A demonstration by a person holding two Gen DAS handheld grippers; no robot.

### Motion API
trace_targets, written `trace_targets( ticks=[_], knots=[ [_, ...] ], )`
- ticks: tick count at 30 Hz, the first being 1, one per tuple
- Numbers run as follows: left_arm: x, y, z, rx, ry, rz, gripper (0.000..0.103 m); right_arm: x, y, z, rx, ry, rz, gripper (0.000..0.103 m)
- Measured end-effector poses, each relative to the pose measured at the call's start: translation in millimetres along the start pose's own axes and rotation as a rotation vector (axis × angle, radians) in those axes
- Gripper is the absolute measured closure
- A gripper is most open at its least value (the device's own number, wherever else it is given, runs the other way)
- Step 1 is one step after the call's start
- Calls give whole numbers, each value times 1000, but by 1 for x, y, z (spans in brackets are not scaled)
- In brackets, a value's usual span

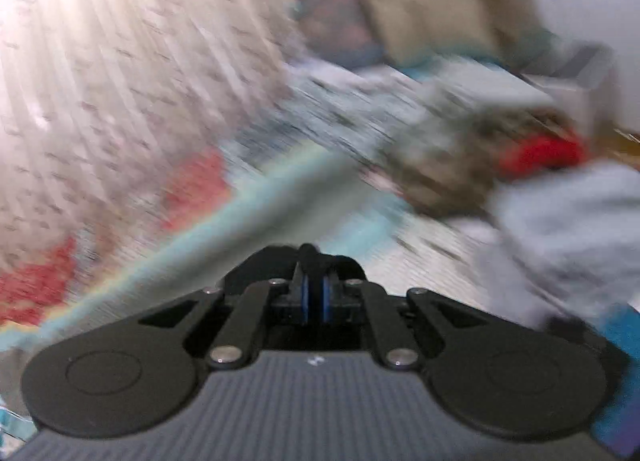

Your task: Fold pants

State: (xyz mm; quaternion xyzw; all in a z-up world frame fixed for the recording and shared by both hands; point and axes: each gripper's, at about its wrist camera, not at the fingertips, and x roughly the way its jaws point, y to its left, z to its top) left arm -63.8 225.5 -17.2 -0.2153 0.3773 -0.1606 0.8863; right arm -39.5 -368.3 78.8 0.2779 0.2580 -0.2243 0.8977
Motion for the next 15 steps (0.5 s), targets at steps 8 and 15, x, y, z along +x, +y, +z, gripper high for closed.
trace_targets(
  ticks=[8,15],
  knots=[
    [12,-15,-13,119,117,93,80,-1,-74,-55,122,171,-206,55],
    [9,-21,-11,89,94,112,80,-13,-70,-25,93,26,-163,55]
  ],
)
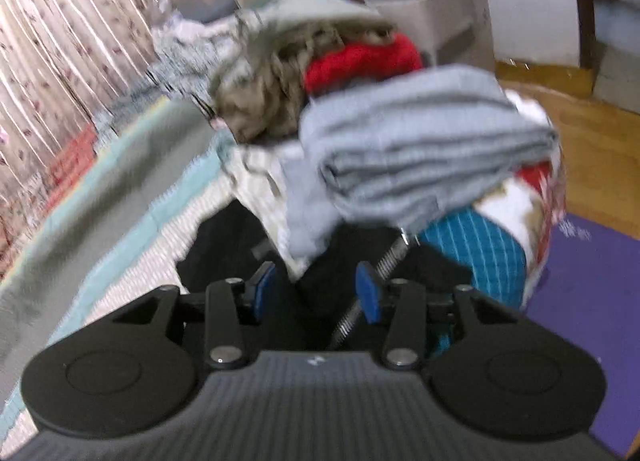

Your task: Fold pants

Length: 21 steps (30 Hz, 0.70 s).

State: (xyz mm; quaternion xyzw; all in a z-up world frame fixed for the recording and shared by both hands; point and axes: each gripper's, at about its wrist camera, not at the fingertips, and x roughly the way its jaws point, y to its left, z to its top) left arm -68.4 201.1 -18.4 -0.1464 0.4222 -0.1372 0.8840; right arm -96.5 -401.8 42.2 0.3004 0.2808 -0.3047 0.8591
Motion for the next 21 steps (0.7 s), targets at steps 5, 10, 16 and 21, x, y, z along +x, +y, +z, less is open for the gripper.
trace_targets(
  ticks=[5,10,16,21],
  knots=[
    [1,-7,6,19,-13,41,68,18,27,26,-106,11,85,55],
    [3,-17,10,50,-44,44,88,67,73,37,-276,71,90,46],
    [-1,-22,15,64,-67,97,89,149,82,53,-246,183,0,45],
    [-11,-22,27,47,-112,117,89,196,75,51,-187,302,-40,56]
  ],
)
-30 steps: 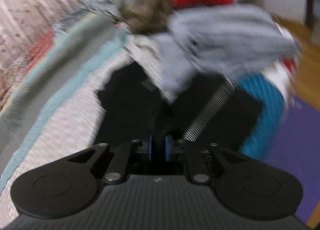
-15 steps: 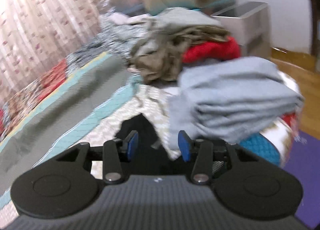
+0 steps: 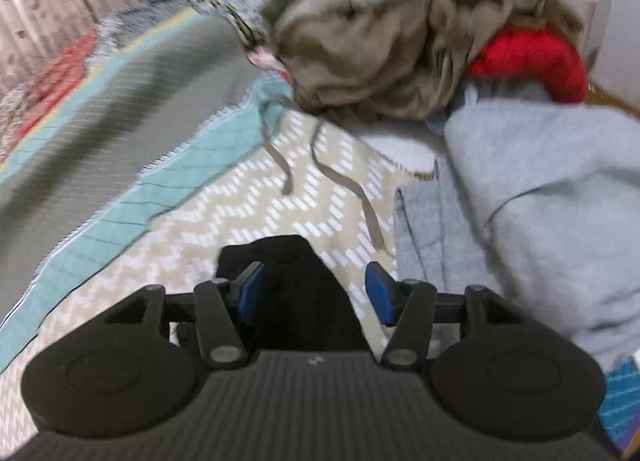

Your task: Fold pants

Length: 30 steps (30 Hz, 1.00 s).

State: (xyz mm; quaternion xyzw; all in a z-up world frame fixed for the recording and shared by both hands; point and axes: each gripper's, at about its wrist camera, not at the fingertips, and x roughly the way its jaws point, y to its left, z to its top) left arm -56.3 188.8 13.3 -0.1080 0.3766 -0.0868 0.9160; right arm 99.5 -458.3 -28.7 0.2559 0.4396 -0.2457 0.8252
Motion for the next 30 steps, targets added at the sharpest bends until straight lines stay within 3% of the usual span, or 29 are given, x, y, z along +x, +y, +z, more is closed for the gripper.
trace_targets(
  ticks=[2,4,7,8,10,14,16,19,20,21,22,23,25,28,30],
  knots=[
    [-3,0,11,-2,-36,6,89,7,0,0,8,66,1,93],
    [-5,4,24,-31,-80,-10,90,-18,-12,6,142,-22,90,93],
    [-4,19,50,-95,-144,-41,90,-79,-39,14,398,-240,217,93],
    [0,23,57,-116,-159,-47,90,-99,-41,18,415,-318,232,93],
    [13,35,75,-166,-190,-50,90,-121,-30,29,379,-394,227,93],
    [51,61,111,-259,-247,-40,90,-126,20,53,270,-420,175,93],
    [81,73,130,-303,-244,-30,90,-107,49,67,257,-393,176,93],
    [134,79,154,-337,-206,46,86,-60,81,88,269,-343,199,88],
    [156,81,159,-351,-165,84,83,-42,93,93,232,-310,194,77],
    [173,83,161,-363,-116,123,79,-27,104,92,200,-264,148,51],
    [187,86,161,-380,-68,160,76,-18,113,86,202,-243,84,44],
    [192,88,156,-395,-44,177,75,-15,117,77,221,-247,77,44],
    [183,93,141,-416,-42,128,61,-9,117,57,215,-204,167,46],
    [149,100,114,-435,-56,74,58,-14,115,20,99,-128,281,48],
    [125,104,91,-436,-58,50,57,-29,110,-11,24,-77,407,48]
  ],
)
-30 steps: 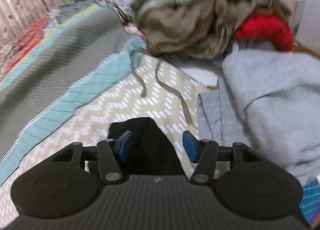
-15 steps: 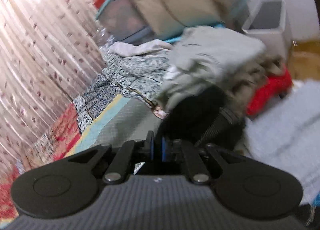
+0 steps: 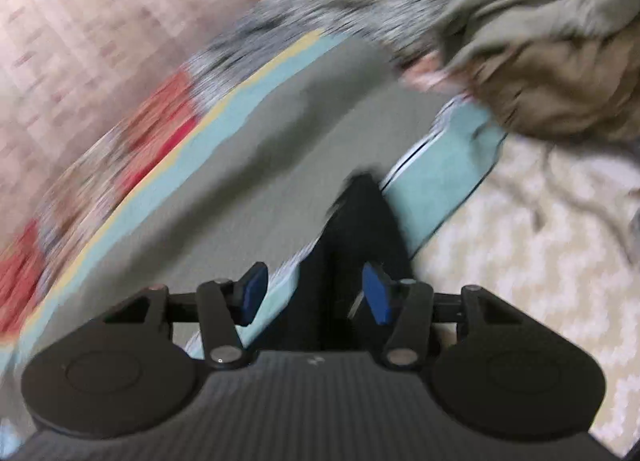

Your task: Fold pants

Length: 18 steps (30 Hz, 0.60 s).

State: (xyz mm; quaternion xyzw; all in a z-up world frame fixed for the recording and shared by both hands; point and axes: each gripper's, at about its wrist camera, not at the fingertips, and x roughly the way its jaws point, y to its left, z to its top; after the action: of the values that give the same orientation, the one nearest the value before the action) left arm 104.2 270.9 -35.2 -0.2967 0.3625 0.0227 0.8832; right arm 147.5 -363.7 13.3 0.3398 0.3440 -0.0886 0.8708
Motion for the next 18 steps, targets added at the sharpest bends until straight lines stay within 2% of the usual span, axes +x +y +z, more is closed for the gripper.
trace_targets(
  ticks=[4,7,10,13,16,18],
  knots=[
    [-31,21,-37,-22,50,-5,55,-38,27,-66,-168,145,287,46],
    [-42,34,-60,-86,80,-9,55,-67,79,-129,-405,260,442,46],
    [-51,42,-78,-119,111,-38,56,-97,141,-200,-712,314,550,46],
    [-66,44,-93,-102,105,-61,56,-112,188,-267,-936,396,622,45],
    [-83,51,-103,-101,92,-70,56,-115,217,-316,-1116,421,686,45],
    [-92,57,-107,-103,88,-63,55,-110,229,-338,-1189,443,681,45]
  ],
)
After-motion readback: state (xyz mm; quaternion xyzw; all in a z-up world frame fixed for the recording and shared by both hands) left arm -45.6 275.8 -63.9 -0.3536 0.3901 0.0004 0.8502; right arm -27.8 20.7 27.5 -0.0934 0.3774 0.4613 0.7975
